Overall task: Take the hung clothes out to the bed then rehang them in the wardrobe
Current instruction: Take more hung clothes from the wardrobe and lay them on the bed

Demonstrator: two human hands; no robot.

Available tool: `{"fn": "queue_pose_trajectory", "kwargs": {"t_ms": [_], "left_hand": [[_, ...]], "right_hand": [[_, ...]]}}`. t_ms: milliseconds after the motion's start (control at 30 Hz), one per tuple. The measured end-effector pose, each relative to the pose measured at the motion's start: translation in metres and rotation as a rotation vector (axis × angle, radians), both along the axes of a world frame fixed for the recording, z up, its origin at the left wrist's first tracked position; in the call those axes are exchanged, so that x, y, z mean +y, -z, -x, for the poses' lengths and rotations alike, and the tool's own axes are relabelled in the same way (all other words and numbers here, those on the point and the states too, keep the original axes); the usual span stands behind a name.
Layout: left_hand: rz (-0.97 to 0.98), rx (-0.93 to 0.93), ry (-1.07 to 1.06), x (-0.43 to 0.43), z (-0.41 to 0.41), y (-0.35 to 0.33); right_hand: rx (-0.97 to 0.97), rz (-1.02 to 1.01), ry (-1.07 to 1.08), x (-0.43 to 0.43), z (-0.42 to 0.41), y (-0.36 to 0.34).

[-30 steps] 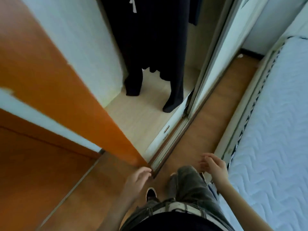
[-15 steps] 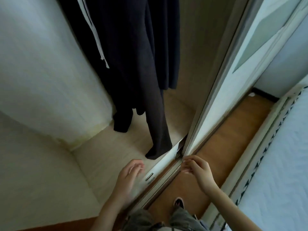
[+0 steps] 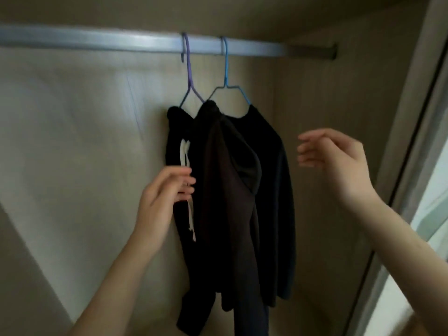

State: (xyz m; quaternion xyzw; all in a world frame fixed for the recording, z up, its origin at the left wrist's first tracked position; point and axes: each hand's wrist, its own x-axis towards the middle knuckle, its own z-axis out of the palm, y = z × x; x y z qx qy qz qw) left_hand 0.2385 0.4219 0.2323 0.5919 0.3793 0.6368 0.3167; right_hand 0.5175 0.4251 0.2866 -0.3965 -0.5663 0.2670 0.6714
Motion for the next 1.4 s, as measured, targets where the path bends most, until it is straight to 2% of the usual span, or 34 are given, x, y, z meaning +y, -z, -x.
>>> {"fn": "queue_pose_trajectory", "kwargs": {"t_ms": [100, 167, 267, 367, 467, 567, 700, 800, 833, 1000, 1067, 1200, 1400], "left_hand": [[-0.051, -0.115, 0.018, 0.033, -0.011, -0.061], [0.019, -0.185, 0.042, 0.051, -0.022, -0.093], [0.158, -0.175, 0.031, 0.075, -0.033, -0.126], [0.263, -0.287, 0.148, 0.093, -0.037, -0.145], [0.310, -0.370, 0.162, 0.104, -0.041, -0.153], [0.319, -0.448, 0.138, 0.107, -0.040, -0.158], [0.265, -0.361, 0.116, 0.095, -0.025, -0.170], [0.273, -0.533, 0.352, 0.080, -0.014, -0.183], [0.268, -0.501, 0.397, 0.077, -0.009, -0.185], [0.232, -0.104, 0.496, 0.047, 0.001, -0.161], [0.241, -0.022, 0.524, 0.037, 0.006, -0.140], [0.327, 0.015, 0.627, 0.016, 0.011, -0.079], [0.564, 0.025, 0.887, -0.016, -0.005, 0.011]], "right_hand": [[-0.110, -0.010, 0.008, 0.037, 0.023, -0.056], [-0.226, 0.004, -0.006, 0.061, 0.042, -0.082], [-0.409, 0.112, 0.004, 0.090, 0.070, -0.107], [-0.304, 0.299, -0.095, 0.108, 0.092, -0.119], [-0.218, 0.365, -0.077, 0.119, 0.106, -0.121], [-0.138, 0.323, -0.035, 0.125, 0.108, -0.122], [-0.076, 0.209, -0.021, 0.115, 0.105, -0.144], [-0.041, 0.225, -0.064, 0.097, 0.098, -0.150], [-0.047, 0.232, -0.080, 0.089, 0.096, -0.146], [0.012, 0.246, -0.128, 0.050, 0.080, -0.112], [0.028, 0.288, -0.115, 0.029, 0.070, -0.092], [0.019, 0.398, -0.042, -0.016, 0.046, -0.035], [0.098, 0.543, 0.063, -0.095, 0.010, 0.075]]}}
